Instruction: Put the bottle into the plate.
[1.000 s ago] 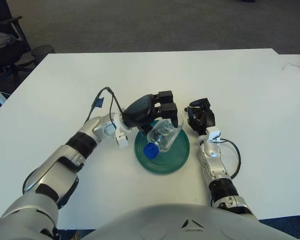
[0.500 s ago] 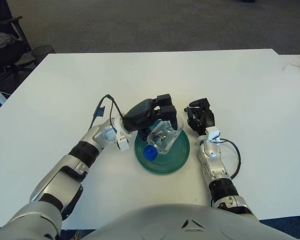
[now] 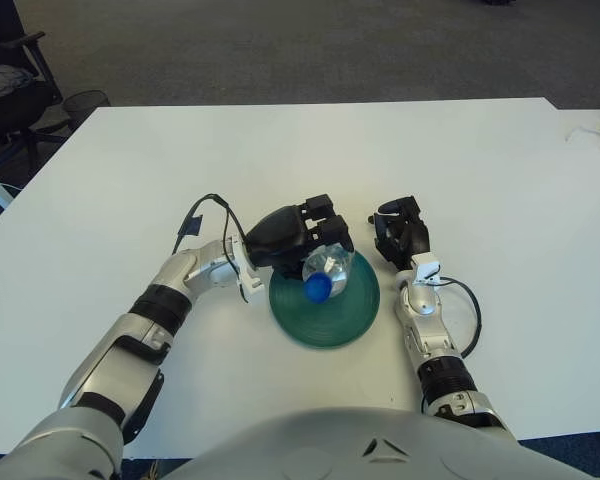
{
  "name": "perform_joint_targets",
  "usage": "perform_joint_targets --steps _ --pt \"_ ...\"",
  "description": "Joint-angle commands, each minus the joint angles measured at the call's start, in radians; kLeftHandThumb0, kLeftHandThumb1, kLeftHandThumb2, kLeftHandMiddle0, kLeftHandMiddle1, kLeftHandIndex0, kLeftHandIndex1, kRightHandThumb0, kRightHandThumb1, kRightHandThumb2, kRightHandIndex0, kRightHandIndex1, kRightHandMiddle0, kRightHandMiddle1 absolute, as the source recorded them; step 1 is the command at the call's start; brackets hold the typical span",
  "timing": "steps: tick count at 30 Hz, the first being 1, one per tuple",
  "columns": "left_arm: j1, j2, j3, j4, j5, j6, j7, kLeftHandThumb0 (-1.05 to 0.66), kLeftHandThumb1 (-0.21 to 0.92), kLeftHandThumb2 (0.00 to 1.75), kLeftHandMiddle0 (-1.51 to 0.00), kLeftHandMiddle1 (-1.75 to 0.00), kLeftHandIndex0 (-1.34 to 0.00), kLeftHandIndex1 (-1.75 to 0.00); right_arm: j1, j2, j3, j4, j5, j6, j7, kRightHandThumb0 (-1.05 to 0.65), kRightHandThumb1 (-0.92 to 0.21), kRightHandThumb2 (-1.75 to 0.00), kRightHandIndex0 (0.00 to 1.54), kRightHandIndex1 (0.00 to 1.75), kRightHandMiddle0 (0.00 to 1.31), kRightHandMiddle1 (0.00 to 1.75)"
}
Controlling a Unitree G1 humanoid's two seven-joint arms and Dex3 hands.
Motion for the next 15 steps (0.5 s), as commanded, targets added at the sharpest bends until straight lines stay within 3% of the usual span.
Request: perform_joint_targets --steps 1,3,5,8,15 --pt "-0.021 0.030 -0.030 -0.023 0.089 0.053 0.058 -0.88 0.92 0.61 -0.01 -0.59 0.00 -0.94 0.112 0.010 -0.006 0.140 0.015 0.099 0.010 -0.35 -0.92 -0.49 0.40 1.13 0.22 1.72" --pt "-0.021 0.039 -0.044 -0.039 0.117 0.081 0.063 -0.88 0.92 0.64 -0.02 -0.51 0.00 -0.87 0.113 0.008 -0.006 0.138 0.011 0.107 0.005 -0.35 -0.92 -0.49 0.42 1.18 0.21 1.73" --pt "-0.020 0.044 -0.055 -0.049 0.136 0.103 0.072 -0.87 0.92 0.66 -0.04 -0.43 0.00 -0.82 0.113 0.007 -0.006 0.139 0.009 0.111 0.004 -0.15 -0.91 -0.47 0.44 1.33 0.16 1.70" --pt "-0.016 0.058 -0.073 -0.081 0.180 0.152 0.085 -0.86 0.92 0.70 -0.06 -0.32 0.00 -0.75 0.109 0.008 -0.008 0.146 0.010 0.115 0.003 -0.05 -0.91 -0.44 0.38 1.46 0.18 1.65" --pt "-0.014 0.088 -0.105 -0.125 0.226 0.202 0.127 -0.87 0.92 0.76 -0.09 -0.16 0.00 -0.60 0.111 0.009 -0.013 0.149 0.018 0.107 0.008 -0.01 -0.92 -0.44 0.26 1.59 0.23 1.61"
